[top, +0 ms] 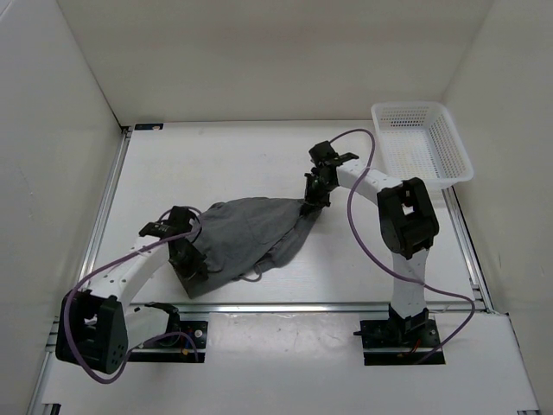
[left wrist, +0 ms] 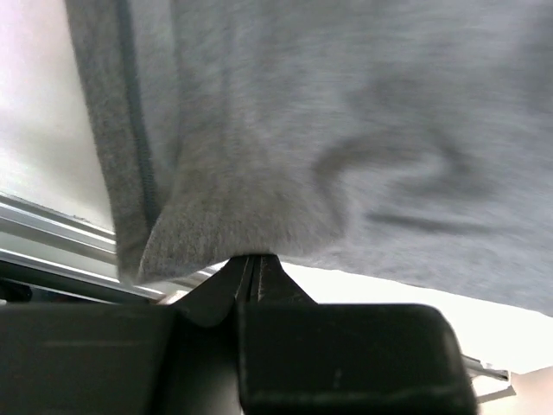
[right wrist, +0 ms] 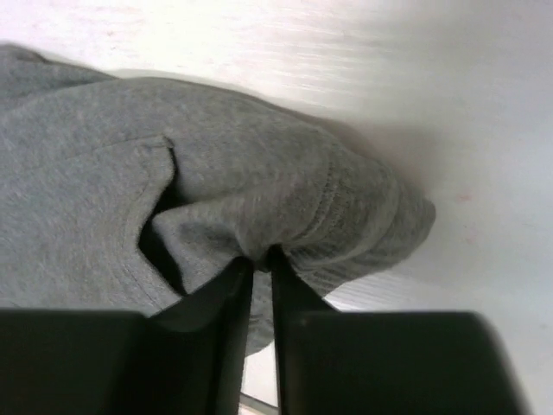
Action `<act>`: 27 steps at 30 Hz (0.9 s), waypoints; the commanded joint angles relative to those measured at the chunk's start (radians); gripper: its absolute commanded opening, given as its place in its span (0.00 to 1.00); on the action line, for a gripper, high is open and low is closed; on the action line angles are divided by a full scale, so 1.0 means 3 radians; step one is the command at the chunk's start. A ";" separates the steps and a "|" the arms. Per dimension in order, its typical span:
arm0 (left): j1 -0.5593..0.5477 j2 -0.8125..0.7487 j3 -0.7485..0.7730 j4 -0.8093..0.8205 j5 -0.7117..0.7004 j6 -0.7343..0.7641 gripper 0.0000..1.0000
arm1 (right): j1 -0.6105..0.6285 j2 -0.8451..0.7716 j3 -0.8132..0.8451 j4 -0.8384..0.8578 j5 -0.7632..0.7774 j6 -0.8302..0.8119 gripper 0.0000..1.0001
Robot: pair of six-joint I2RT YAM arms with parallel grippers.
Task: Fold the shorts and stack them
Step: Flatten the shorts out
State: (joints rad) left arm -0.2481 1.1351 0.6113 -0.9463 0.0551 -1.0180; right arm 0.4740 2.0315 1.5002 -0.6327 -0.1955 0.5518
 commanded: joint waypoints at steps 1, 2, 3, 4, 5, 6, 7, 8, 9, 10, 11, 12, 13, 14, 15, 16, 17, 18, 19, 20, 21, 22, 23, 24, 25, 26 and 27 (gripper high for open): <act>-0.0037 -0.0097 0.0227 -0.0113 -0.0168 0.0064 0.11 | 0.0026 0.0003 0.0149 -0.0069 -0.0018 0.0012 0.08; -0.0072 -0.0127 0.0227 -0.0113 -0.0138 0.0064 0.34 | 0.0026 0.0003 0.0149 -0.0069 -0.0018 0.0012 0.00; -0.0113 -0.0128 0.0227 -0.0113 -0.0138 0.0064 0.51 | 0.0026 -0.0042 0.0098 -0.0069 0.0027 0.0012 0.00; -0.0144 -0.0128 0.0197 -0.0113 -0.0107 0.0034 0.69 | 0.0026 -0.0093 0.0097 -0.0039 0.0028 0.0012 0.00; -0.0175 -0.0128 0.0197 -0.0113 -0.0107 0.0003 0.83 | 0.0026 -0.0094 0.0047 -0.0039 0.0028 0.0012 0.00; -0.0210 -0.0128 0.0151 -0.0113 -0.0107 -0.0032 1.00 | 0.0026 -0.0134 0.0001 -0.0039 0.0028 0.0012 0.00; -0.0272 -0.0128 0.0090 -0.0113 -0.0107 -0.0109 1.00 | 0.0026 -0.0170 0.0000 -0.0008 0.0028 0.0012 0.00; -0.0272 -0.0128 0.0054 -0.0113 -0.0107 -0.0145 1.00 | 0.0026 -0.0171 -0.0045 -0.0008 0.0028 0.0012 0.00; -0.0313 -0.0128 0.0023 -0.0113 -0.0137 -0.0191 1.00 | 0.0026 -0.0206 -0.0086 -0.0008 0.0028 0.0012 0.00; -0.0359 -0.0128 -0.0012 -0.0113 -0.0138 -0.0237 1.00 | 0.0026 -0.0237 -0.0087 -0.0008 0.0028 0.0012 0.00; -0.0389 -0.0128 -0.0079 -0.0113 -0.0138 -0.0343 1.00 | 0.0026 -0.0237 -0.0122 -0.0008 0.0028 0.0012 0.00; -0.0420 -0.0128 -0.0079 -0.0113 -0.0138 -0.0380 1.00 | 0.0026 -0.0267 -0.0153 -0.0008 0.0028 -0.0019 0.00; -0.0486 -0.0097 -0.0125 -0.0113 -0.0138 -0.0477 1.00 | 0.0026 -0.0268 -0.0153 -0.0008 0.0028 -0.0019 0.00; -0.0517 -0.0097 -0.0125 -0.0113 -0.0173 -0.0513 1.00 | 0.0026 -0.0308 -0.0184 -0.0008 0.0028 -0.0019 0.00; -0.0553 -0.0067 -0.0125 -0.0113 -0.0174 -0.0544 1.00 | 0.0026 -0.0309 -0.0214 -0.0008 0.0058 -0.0019 0.00; -0.0619 -0.0066 -0.0125 -0.0113 -0.0224 -0.0544 1.00 | 0.0026 -0.0349 -0.0214 -0.0008 0.0059 -0.0049 0.00; -0.0655 -0.0066 -0.0125 -0.0083 -0.0270 -0.0584 1.00 | 0.0026 -0.0385 -0.0214 -0.0008 0.0059 -0.0050 0.00; -0.0686 -0.0016 -0.0125 -0.0083 -0.0271 -0.0585 1.00 | 0.0026 -0.0385 -0.0255 -0.0008 0.0059 -0.0050 0.00; -0.0686 0.0086 -0.0125 0.0034 -0.0271 -0.0585 1.00 | 0.0026 -0.0421 -0.0296 -0.0008 0.0089 -0.0050 0.00; -0.0717 0.0158 -0.0125 0.0086 -0.0271 -0.0555 1.00 | 0.0026 -0.0421 -0.0296 -0.0008 0.0089 -0.0050 0.00; -0.0717 0.0235 -0.0065 0.0086 -0.0306 -0.0554 1.00 | 0.0026 -0.0457 -0.0332 -0.0008 0.0120 -0.0050 0.00; -0.0768 0.0402 -0.0013 0.0086 -0.0337 -0.0554 0.97 | 0.0026 -0.0457 -0.0332 -0.0008 0.0120 -0.0050 0.00; -0.0799 0.0490 0.0104 0.0117 -0.0378 -0.0519 0.92 | 0.0026 -0.0497 -0.0332 -0.0008 0.0120 -0.0050 0.00; -0.0839 0.0582 0.0165 0.0117 -0.0439 -0.0518 0.87 | -0.0010 -0.0498 -0.0378 -0.0008 0.0120 -0.0050 0.00; -0.0840 0.0770 0.0222 0.0117 -0.0439 -0.0488 0.73 | -0.0010 -0.0574 -0.0424 -0.0008 0.0120 -0.0050 0.00; -0.0875 0.0858 0.0339 0.0117 -0.0500 -0.0488 0.59 | -0.0046 -0.0605 -0.0424 -0.0008 0.0150 -0.0050 0.00; -0.0876 0.0940 0.0391 0.0117 -0.0541 -0.0457 0.48 | -0.0081 -0.0636 -0.0475 -0.0008 0.0151 -0.0050 0.00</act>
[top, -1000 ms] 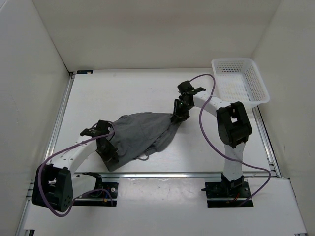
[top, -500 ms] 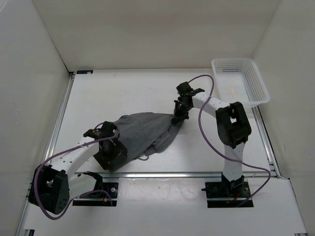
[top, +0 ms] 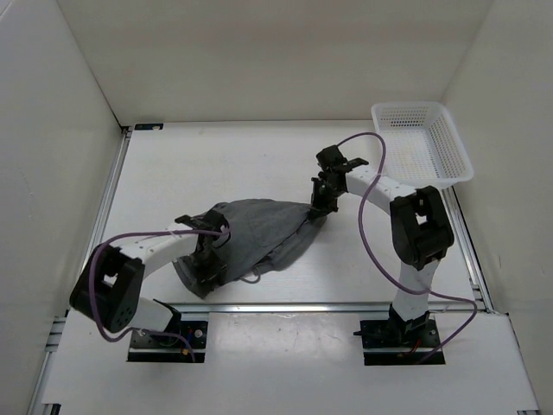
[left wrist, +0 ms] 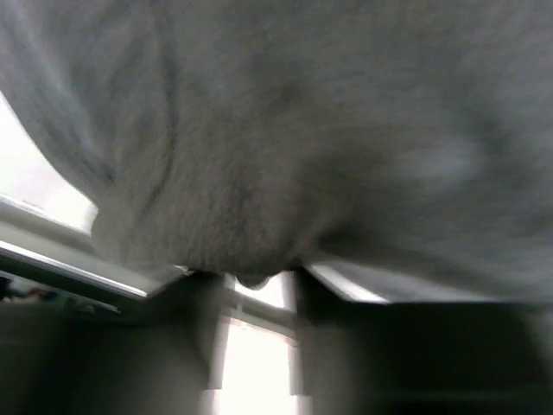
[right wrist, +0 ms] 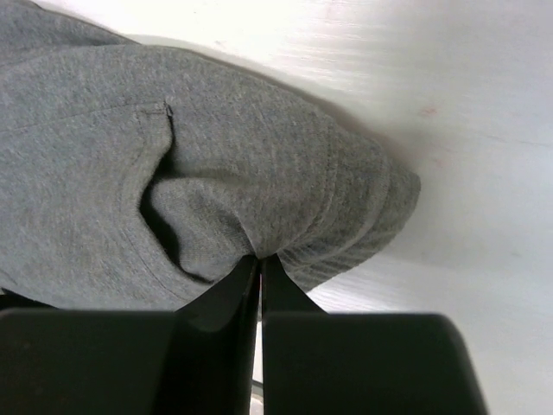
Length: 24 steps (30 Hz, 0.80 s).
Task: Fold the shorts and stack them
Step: Flatten the shorts out
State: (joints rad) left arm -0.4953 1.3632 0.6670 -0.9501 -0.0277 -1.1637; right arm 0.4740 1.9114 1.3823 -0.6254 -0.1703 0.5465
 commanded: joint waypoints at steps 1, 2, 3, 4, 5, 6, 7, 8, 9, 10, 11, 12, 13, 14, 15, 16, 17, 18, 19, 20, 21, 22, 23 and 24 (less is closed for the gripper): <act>-0.0052 0.0327 0.0246 0.0130 -0.0266 0.0029 0.35 | -0.0082 -0.0306 -0.0128 -0.0032 0.0067 -0.0032 0.00; -0.0052 0.0395 0.0287 0.0130 -0.0266 0.0029 0.14 | -0.0117 -0.0337 -0.0128 -0.0032 0.0067 -0.0032 0.00; -0.0052 0.0441 0.0378 0.0130 -0.0266 0.0084 0.10 | -0.0118 -0.0378 -0.0174 -0.0032 0.0067 -0.0032 0.00; -0.0052 0.0477 0.0425 0.0130 -0.0266 0.0115 0.10 | -0.0118 -0.0444 -0.0205 -0.0032 0.0067 -0.0032 0.00; -0.0052 0.0477 0.0466 0.0130 -0.0266 0.0116 0.10 | -0.0148 -0.0475 -0.0205 -0.0032 0.0067 -0.0067 0.00; -0.0052 0.0477 0.0593 0.0099 -0.0311 0.0207 0.10 | -0.0148 -0.0476 -0.0205 -0.0032 0.0102 -0.0068 0.00; -0.0052 0.0432 0.0685 -0.0043 -0.0438 0.0238 0.10 | -0.0148 -0.0521 -0.0205 -0.0032 0.0143 -0.0103 0.00; -0.0052 0.0401 0.0808 -0.0130 -0.0510 0.0304 0.10 | -0.0189 -0.0522 -0.0160 -0.0113 0.0174 -0.0149 0.00; -0.0006 0.0401 0.1118 -0.0227 -0.0582 0.0497 0.10 | -0.0235 -0.0522 -0.0119 -0.0114 0.0174 -0.0150 0.00; 0.0035 0.0401 0.1308 -0.0330 -0.0755 0.0605 0.10 | -0.0271 -0.0522 0.0008 -0.0149 0.0174 -0.0200 0.00; 0.0091 0.0497 0.1522 -0.0452 -0.0838 0.0708 0.10 | -0.0352 -0.0481 0.0106 -0.0150 0.0174 -0.0251 0.00; 0.0193 0.0558 0.1985 -0.0686 -0.0914 0.0886 0.10 | -0.0393 -0.0400 0.0223 -0.0200 0.0134 -0.0252 0.00; 0.0234 0.0625 0.2233 -0.0810 -0.1077 0.0948 0.10 | -0.0424 -0.0348 0.0478 -0.0246 0.0133 -0.0302 0.00; 0.0265 0.0732 0.2473 -0.0902 -0.1129 0.1025 0.10 | -0.0465 -0.0292 0.0617 -0.0277 0.0103 -0.0333 0.00; 0.0321 0.0783 0.2698 -0.1015 -0.1130 0.1112 0.10 | -0.0465 -0.0185 0.0745 -0.0384 0.0102 -0.0334 0.00; 0.0357 0.0830 0.3121 -0.1071 -0.1130 0.1244 0.10 | -0.0501 -0.0154 0.0943 -0.0420 0.0102 -0.0364 0.00; 0.0403 0.0911 0.3317 -0.1123 -0.1130 0.1286 0.10 | -0.0547 -0.0154 0.1021 -0.0421 0.0102 -0.0364 0.00; 0.0454 0.0947 0.3507 -0.1123 -0.1064 0.1342 0.10 | -0.0577 -0.0154 0.1103 -0.0421 0.0143 -0.0364 0.00; 0.0566 0.0993 0.3898 -0.1159 -0.0982 0.1469 0.10 | -0.0644 -0.0154 0.1200 -0.0456 0.0143 -0.0364 0.00; 0.0623 0.1039 0.4120 -0.1204 -0.0982 0.1526 0.10 | -0.0690 -0.0123 0.1479 -0.0457 0.0174 -0.0364 0.00; 0.0679 0.1141 0.4350 -0.1245 -0.0946 0.1572 0.10 | -0.0736 -0.0072 0.1685 -0.0598 0.0088 -0.0364 0.00; 0.0796 0.1198 0.4833 -0.1291 -0.0946 0.1674 0.10 | -0.0817 -0.0072 0.1904 -0.0660 0.0037 -0.0410 0.00; 0.0868 0.1249 0.5081 -0.1343 -0.0845 0.1731 0.10 | -0.0848 -0.0036 0.2317 -0.0712 0.0001 -0.0410 0.00; 0.0945 0.1335 0.5326 -0.1389 -0.0844 0.1731 0.10 | -0.0849 -0.0066 0.2478 -0.0712 0.0000 -0.0461 0.00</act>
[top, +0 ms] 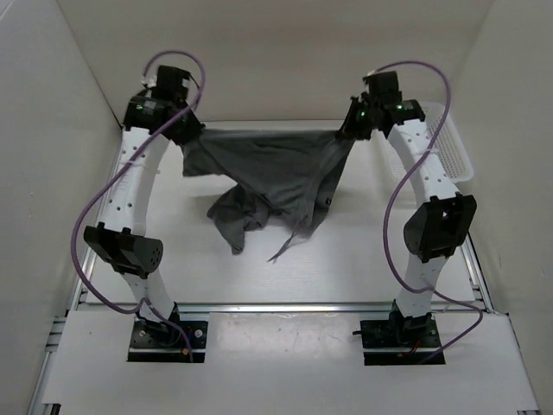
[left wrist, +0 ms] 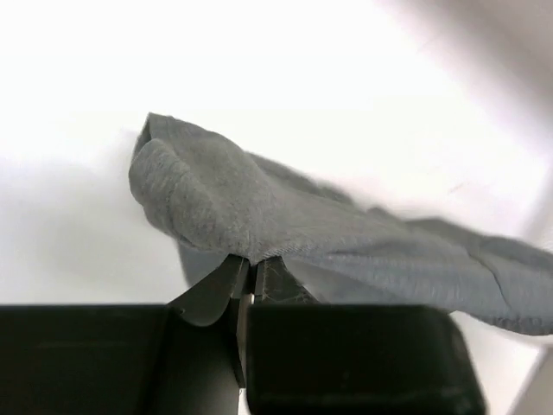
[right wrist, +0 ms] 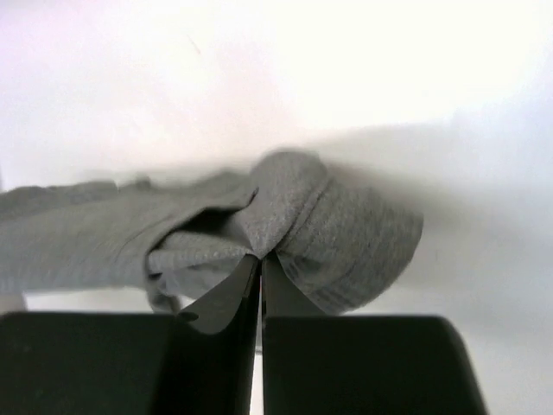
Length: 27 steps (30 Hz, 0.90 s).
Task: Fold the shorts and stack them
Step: Flatten the shorts out
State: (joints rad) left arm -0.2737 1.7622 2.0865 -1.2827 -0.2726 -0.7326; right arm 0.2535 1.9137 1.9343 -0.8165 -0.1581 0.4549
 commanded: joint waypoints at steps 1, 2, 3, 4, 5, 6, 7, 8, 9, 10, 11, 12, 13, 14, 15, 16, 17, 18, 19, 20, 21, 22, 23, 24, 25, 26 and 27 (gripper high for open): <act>0.0374 0.0006 0.0815 -0.0311 0.0034 0.0330 0.10 | -0.0154 -0.0110 0.0776 -0.0075 -0.0041 -0.0202 0.00; 0.0462 0.0037 0.1126 -0.0311 0.0196 0.0330 0.10 | -0.0155 -0.0156 0.0899 -0.0075 -0.0010 -0.0238 0.00; 0.0538 0.0037 0.1230 -0.0311 0.0274 0.0330 0.10 | -0.0155 -0.0278 0.1052 -0.0075 0.0026 -0.0273 0.00; 0.0605 -0.0014 0.1297 -0.0311 0.0340 0.0330 0.10 | -0.0155 -0.0355 0.1084 -0.0035 0.0026 -0.0355 0.00; 0.0692 -0.0060 0.1328 -0.0265 0.0397 0.0330 0.10 | -0.0155 -0.0442 0.1084 -0.0004 0.0061 -0.0391 0.00; 0.0692 -0.0121 0.1258 -0.0235 0.0438 0.0330 0.10 | -0.0155 -0.0665 0.0912 0.0042 0.0062 -0.0422 0.00; 0.0692 -0.0203 0.1171 -0.0184 0.0484 0.0330 0.10 | -0.0155 -0.0799 0.0764 0.0093 0.0117 -0.0422 0.00; 0.0692 -0.0401 0.1038 -0.0051 0.0520 0.0330 0.10 | -0.0155 -0.0947 0.0565 0.0271 0.0118 -0.0473 0.00; 0.0692 -0.0519 0.0703 0.0016 0.0606 0.0330 0.10 | -0.0155 -0.1273 0.0330 0.0374 0.0153 -0.0524 0.00; 0.0692 -0.0774 0.0487 0.0097 0.0637 0.0330 0.10 | -0.0155 -0.1448 -0.0194 0.0471 0.0154 -0.0524 0.00; 0.0611 -0.0918 0.0247 0.0245 0.0638 0.0330 0.10 | -0.0119 -0.1789 -0.0483 0.0654 0.0194 -0.0555 0.00; 0.0565 -0.1071 -0.0297 0.0302 0.0673 0.0300 0.10 | -0.0089 -0.1969 -0.0769 0.0742 0.0195 -0.0555 0.00; 0.0514 -0.1230 -0.0621 0.0374 0.0673 0.0300 0.10 | -0.0088 -0.2138 -0.1334 0.0804 0.0225 -0.0555 0.00; 0.0473 -0.1560 -0.0954 0.0440 0.0714 0.0249 0.10 | -0.0048 -0.2459 -0.1618 0.0890 0.0225 -0.0585 0.00; 0.0407 -0.1731 -0.1676 0.0582 0.0750 0.0188 0.19 | -0.0007 -0.2609 -0.1884 0.0891 0.0225 -0.0586 0.00; 0.0371 -0.1889 -0.2042 0.0650 0.0826 0.0152 0.40 | -0.0006 -0.2737 -0.2367 0.0891 0.0190 -0.0586 0.13; 0.0340 -0.2144 -0.2406 0.0736 0.0857 0.0106 0.66 | 0.0044 -0.2941 -0.2595 0.0891 0.0190 -0.0586 0.31; 0.0340 -0.2227 -0.3012 0.0808 0.0898 0.0004 0.98 | 0.0075 -0.3019 -0.2805 0.0815 0.0190 -0.0586 0.53; 0.0340 -0.2269 -0.3215 0.0839 0.0979 0.0003 1.00 | 0.0075 -0.3065 -0.3126 0.0754 0.0190 -0.0530 0.70; 0.0340 -0.2269 -0.3349 0.0840 0.0980 -0.0037 1.00 | 0.0075 -0.3096 -0.3230 0.0687 0.0225 -0.0494 0.84; 0.0340 -0.2214 -0.3426 0.0840 0.0980 -0.0038 1.00 | 0.0075 -0.3096 -0.3307 0.0565 0.0266 -0.0428 0.85; 0.0340 -0.2172 -0.3427 0.0840 0.0899 -0.0038 1.00 | 0.0075 -0.3096 -0.3384 0.0508 0.0312 -0.0382 0.85; 0.0340 -0.2121 -0.3427 0.0840 0.0863 -0.0038 1.00 | 0.0075 -0.3096 -0.3385 0.0457 0.0398 -0.0310 0.85; 0.0340 -0.2035 -0.3356 0.0840 0.0822 -0.0038 0.97 | 0.0035 -0.3035 -0.3385 0.0340 0.0465 -0.0178 0.83; 0.0340 -0.1994 -0.3249 0.0840 0.0776 -0.0007 0.92 | -0.0001 -0.2989 -0.3354 0.0283 0.0466 -0.0131 0.77; 0.0340 -0.1953 -0.3197 0.0840 0.0695 -0.0007 0.72 | -0.0087 -0.2872 -0.3303 0.0242 0.0425 -0.0085 0.70; 0.0340 -0.1861 -0.3156 0.0809 0.0694 0.0038 0.60 | -0.0139 -0.2810 -0.3303 0.0206 0.0354 0.0006 0.55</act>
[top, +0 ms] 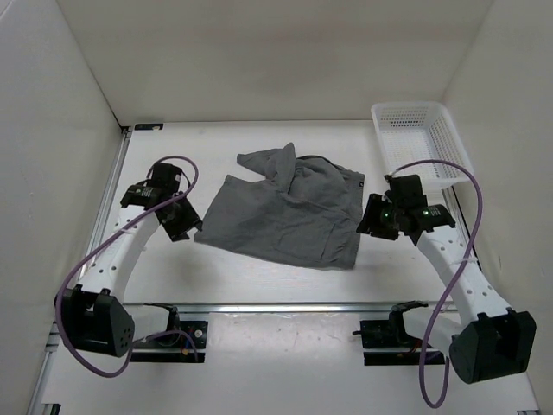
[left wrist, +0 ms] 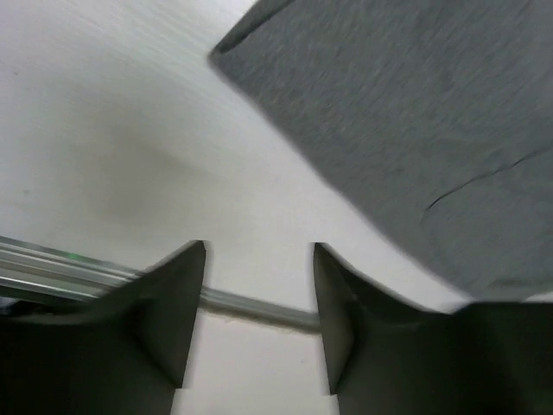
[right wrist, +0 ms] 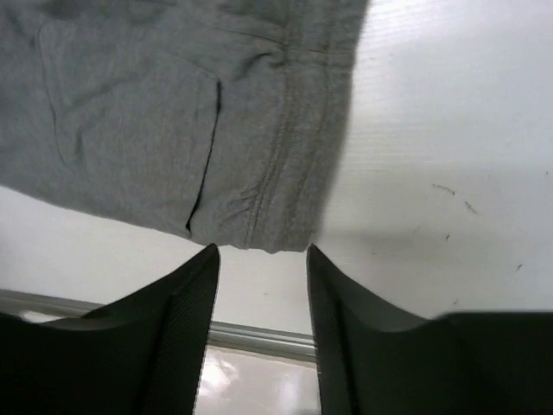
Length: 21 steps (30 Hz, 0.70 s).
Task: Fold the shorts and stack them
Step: Flatten the shorts out
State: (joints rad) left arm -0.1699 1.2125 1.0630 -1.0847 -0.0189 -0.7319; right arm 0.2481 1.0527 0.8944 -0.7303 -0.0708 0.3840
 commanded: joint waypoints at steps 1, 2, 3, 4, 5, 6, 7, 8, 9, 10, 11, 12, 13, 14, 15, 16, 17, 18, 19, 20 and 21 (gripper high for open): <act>-0.0006 0.0018 0.0286 0.0149 -0.0197 0.0036 0.47 | -0.0162 0.0171 0.0163 -0.0132 -0.0034 0.0295 0.47; -0.0006 0.0074 0.0287 0.0149 -0.0233 0.0036 0.26 | -0.0243 0.0223 0.0163 -0.0132 -0.0131 0.0361 0.40; -0.0006 0.0176 0.0287 0.0149 -0.0234 0.0036 0.20 | -0.0280 0.0264 0.0118 -0.0132 -0.0411 0.0488 0.28; -0.0006 0.0227 0.0287 0.0149 -0.0234 0.0036 0.18 | -0.0280 0.0295 0.0057 -0.0132 -0.0545 0.0560 0.26; -0.0006 0.0273 0.0195 0.0189 -0.0183 0.0036 0.18 | -0.0326 0.0295 -0.0091 -0.0072 -0.0658 0.0637 0.26; -0.0006 0.0324 0.0149 0.0235 -0.0127 0.0036 0.28 | -0.0326 0.0295 -0.0173 -0.0025 -0.0760 0.0719 0.28; -0.0006 0.0436 0.0118 0.0271 -0.0066 0.0036 0.40 | -0.0362 0.0295 -0.0255 0.0046 -0.0842 0.0886 0.32; -0.0006 0.0488 0.0062 0.0348 -0.0004 0.0036 0.55 | -0.0362 0.0295 -0.0342 0.0087 -0.0919 0.0969 0.37; -0.0006 0.0534 0.0062 0.0394 0.0093 0.0036 0.66 | -0.0392 0.0214 -0.0515 0.0118 -0.1051 0.1056 0.45; -0.0006 0.0626 0.0011 0.0445 0.0094 0.0036 0.86 | -0.0393 0.0178 -0.0608 0.0219 -0.1118 0.1229 0.50; -0.0047 0.0677 -0.0025 0.0486 0.0129 -0.0004 0.92 | -0.0433 0.0142 -0.0700 0.0271 -0.1190 0.1322 0.55; -0.0047 0.0733 -0.0025 0.0562 0.0129 -0.0005 0.97 | -0.0433 0.0101 -0.0868 0.0317 -0.1241 0.1414 0.58; -0.0047 0.0861 -0.0025 0.0599 0.0129 -0.0035 0.99 | -0.0464 0.0010 -0.0950 0.0414 -0.1272 0.1592 0.71; -0.0047 0.0928 -0.0025 0.0629 0.0129 -0.0066 0.99 | -0.0464 -0.0031 -0.1032 0.0465 -0.1313 0.1685 0.75; -0.0047 0.0989 -0.0025 0.0660 0.0129 -0.0096 0.98 | -0.0505 -0.0103 -0.1185 0.0537 -0.1313 0.1772 0.77; -0.0047 0.1091 -0.0025 0.0741 0.0129 -0.0097 0.96 | -0.0535 -0.0134 -0.1267 0.0623 -0.1369 0.1945 0.80; -0.0047 0.1138 -0.0025 0.0783 0.0129 -0.0137 0.94 | -0.0586 -0.0134 -0.1349 0.0822 -0.1415 0.2038 0.81; -0.0047 0.1189 -0.0025 0.0813 0.0094 -0.0173 0.88 | -0.0587 -0.0165 -0.1426 0.0930 -0.1487 0.2125 0.82; -0.0047 0.1240 -0.0025 0.0814 0.0094 -0.0173 0.86 | -0.0637 -0.0165 -0.1579 0.1032 -0.1528 0.2207 0.82; -0.0047 0.1362 0.0030 0.0849 0.0094 -0.0173 0.84 | -0.0673 -0.0134 -0.1651 0.1261 -0.1569 0.2359 0.82; -0.0047 0.1419 0.0097 0.0849 0.0094 -0.0173 0.81 | -0.0674 -0.0058 -0.1718 0.1355 -0.1625 0.2427 0.82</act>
State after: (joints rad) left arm -0.1799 1.6150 1.0595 -0.8795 0.0021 -0.7673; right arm 0.0620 1.0191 0.4225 -0.4915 -0.4675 0.9691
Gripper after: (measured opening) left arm 0.821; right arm 0.822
